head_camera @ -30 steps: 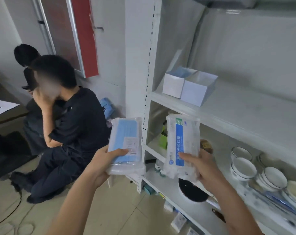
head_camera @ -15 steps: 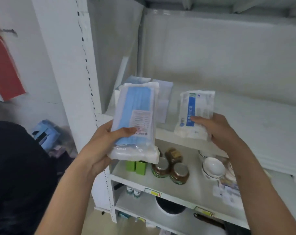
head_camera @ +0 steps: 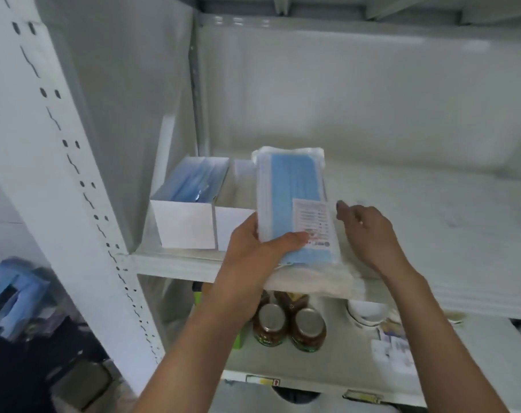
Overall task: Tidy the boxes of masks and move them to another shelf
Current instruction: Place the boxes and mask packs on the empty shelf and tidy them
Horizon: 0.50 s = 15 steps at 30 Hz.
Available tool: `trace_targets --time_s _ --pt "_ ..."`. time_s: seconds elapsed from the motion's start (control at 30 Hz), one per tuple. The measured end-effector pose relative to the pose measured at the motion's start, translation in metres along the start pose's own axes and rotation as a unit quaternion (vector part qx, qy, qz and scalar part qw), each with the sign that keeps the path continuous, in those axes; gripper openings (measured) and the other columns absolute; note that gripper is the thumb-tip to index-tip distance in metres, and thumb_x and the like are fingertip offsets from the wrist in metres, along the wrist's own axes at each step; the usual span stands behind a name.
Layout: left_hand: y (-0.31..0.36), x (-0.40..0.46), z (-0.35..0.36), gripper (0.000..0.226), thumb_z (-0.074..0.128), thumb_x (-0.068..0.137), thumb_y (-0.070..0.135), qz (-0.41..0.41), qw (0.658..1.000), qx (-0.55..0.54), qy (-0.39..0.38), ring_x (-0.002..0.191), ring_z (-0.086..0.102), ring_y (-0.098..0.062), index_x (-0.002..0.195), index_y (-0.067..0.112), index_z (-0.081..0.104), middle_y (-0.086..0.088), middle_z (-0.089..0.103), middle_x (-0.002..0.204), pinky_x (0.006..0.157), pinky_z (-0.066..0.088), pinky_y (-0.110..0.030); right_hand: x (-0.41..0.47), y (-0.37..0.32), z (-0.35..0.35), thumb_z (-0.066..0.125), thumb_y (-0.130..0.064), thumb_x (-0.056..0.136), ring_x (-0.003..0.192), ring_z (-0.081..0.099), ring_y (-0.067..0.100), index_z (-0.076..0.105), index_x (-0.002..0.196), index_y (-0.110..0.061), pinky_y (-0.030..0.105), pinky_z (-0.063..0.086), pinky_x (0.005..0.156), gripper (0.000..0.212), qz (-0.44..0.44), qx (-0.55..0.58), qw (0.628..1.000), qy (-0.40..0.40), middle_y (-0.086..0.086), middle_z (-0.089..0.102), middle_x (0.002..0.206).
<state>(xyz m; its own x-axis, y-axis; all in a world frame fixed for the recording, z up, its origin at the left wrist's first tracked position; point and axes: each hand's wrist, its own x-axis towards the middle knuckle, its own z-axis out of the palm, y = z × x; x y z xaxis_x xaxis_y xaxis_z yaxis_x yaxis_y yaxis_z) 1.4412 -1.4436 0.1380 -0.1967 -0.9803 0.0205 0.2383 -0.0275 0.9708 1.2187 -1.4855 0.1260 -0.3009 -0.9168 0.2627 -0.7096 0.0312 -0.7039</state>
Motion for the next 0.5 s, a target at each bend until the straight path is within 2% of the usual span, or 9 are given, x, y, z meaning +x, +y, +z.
trace_targets --time_s 0.03,0.1,0.17,0.23,0.27,0.37,0.43,0.5 --pt "-0.006 0.003 0.005 0.045 0.088 0.076 0.02 -0.005 1.0 0.009 0.001 0.099 0.075 -0.014 0.117 0.025 0.07 0.006 0.079 0.108 0.086 0.063 -0.038 -0.003 -0.004 -0.009 0.035 -0.071 0.093 0.079 0.064 0.021 0.077 0.091 -0.02 0.031 0.043 0.064 0.066 0.021 0.112 0.993 -0.009 0.002 0.073 0.089" --pt "-0.013 0.009 0.013 0.045 0.087 0.076 0.019 -0.014 1.0 0.012 -0.004 0.099 0.075 -0.012 0.117 0.027 0.07 0.007 0.079 0.108 0.087 0.063 -0.038 -0.013 -0.012 -0.024 0.039 -0.08 0.086 0.07 0.06 0.02 0.077 0.084 -0.024 0.029 0.042 0.059 0.068 0.059 0.27 0.952 -0.129 -0.002 0.07 0.079" --pt "-0.015 0.012 0.019 0.046 0.086 0.078 0.016 -0.027 0.999 0.003 -0.022 0.1 0.075 -0.015 0.12 0.025 0.069 0.005 0.078 0.109 0.087 0.063 -0.038 -0.018 -0.013 -0.027 0.056 -0.076 0.082 0.082 0.07 0.028 0.078 0.096 -0.019 0.042 0.054 0.07 0.062 0.042 0.289 0.934 -0.204 0.005 0.076 0.094" --pt "-0.013 0.016 0.02 0.046 0.084 0.081 0.016 -0.041 0.998 -0.007 -0.049 0.102 0.075 -0.017 0.123 0.023 0.068 0.002 0.078 0.112 0.087 0.063 -0.039 -0.017 -0.011 -0.024 0.073 -0.054 0.082 0.09 0.074 0.032 0.075 0.095 -0.009 0.057 0.055 0.089 0.047 0.049 0.289 0.941 -0.17 0.016 0.077 0.101" --pt "-0.011 0.018 0.018 0.044 0.083 0.083 0.018 -0.053 0.997 -0.013 -0.061 0.102 0.075 -0.019 0.124 0.022 0.067 0.001 0.077 0.113 0.087 0.063 -0.04 -0.014 -0.01 -0.021 0.076 -0.044 0.082 0.088 0.074 0.033 0.076 0.092 -0.007 0.058 0.055 0.089 0.038 0.071 0.308 0.937 -0.148 0.019 0.076 0.101" --pt "-0.004 0.024 0.005 0.033 0.077 0.089 0.023 -0.114 0.99 -0.025 -0.084 0.092 0.078 -0.025 0.12 0.019 0.067 -0.006 0.076 0.113 0.076 0.065 -0.041 -0.002 -0.006 -0.012 0.075 -0.029 0.082 0.081 0.075 0.032 0.079 0.092 -0.007 0.039 0.059 0.07 0.025 0.163 0.372 0.91 -0.086 0.021 0.077 0.098" --pt "-0.001 0.025 -0.008 0.032 0.074 0.091 0.024 -0.133 0.986 0.013 -0.101 0.086 0.079 -0.026 0.121 0.02 0.066 -0.007 0.076 0.11 0.07 0.065 -0.037 0.006 -0.001 -0.005 0.075 -0.026 0.084 0.069 0.075 0.027 0.078 0.091 -0.003 0.029 0.056 0.056 0.024 0.2 0.346 0.916 -0.04 0.018 0.078 0.088" --pt "0.003 0.023 -0.023 0.034 0.075 0.09 0.026 -0.123 0.982 0.08 -0.121 0.084 0.079 -0.022 0.123 0.024 0.065 -0.003 0.078 0.106 0.071 0.065 -0.035 0.012 0.005 0.001 0.074 -0.025 0.086 0.065 0.076 0.024 0.077 0.09 -0.002 0.024 0.053 0.048 0.023 0.193 0.295 0.935 -0.038 0.016 0.079 0.085"
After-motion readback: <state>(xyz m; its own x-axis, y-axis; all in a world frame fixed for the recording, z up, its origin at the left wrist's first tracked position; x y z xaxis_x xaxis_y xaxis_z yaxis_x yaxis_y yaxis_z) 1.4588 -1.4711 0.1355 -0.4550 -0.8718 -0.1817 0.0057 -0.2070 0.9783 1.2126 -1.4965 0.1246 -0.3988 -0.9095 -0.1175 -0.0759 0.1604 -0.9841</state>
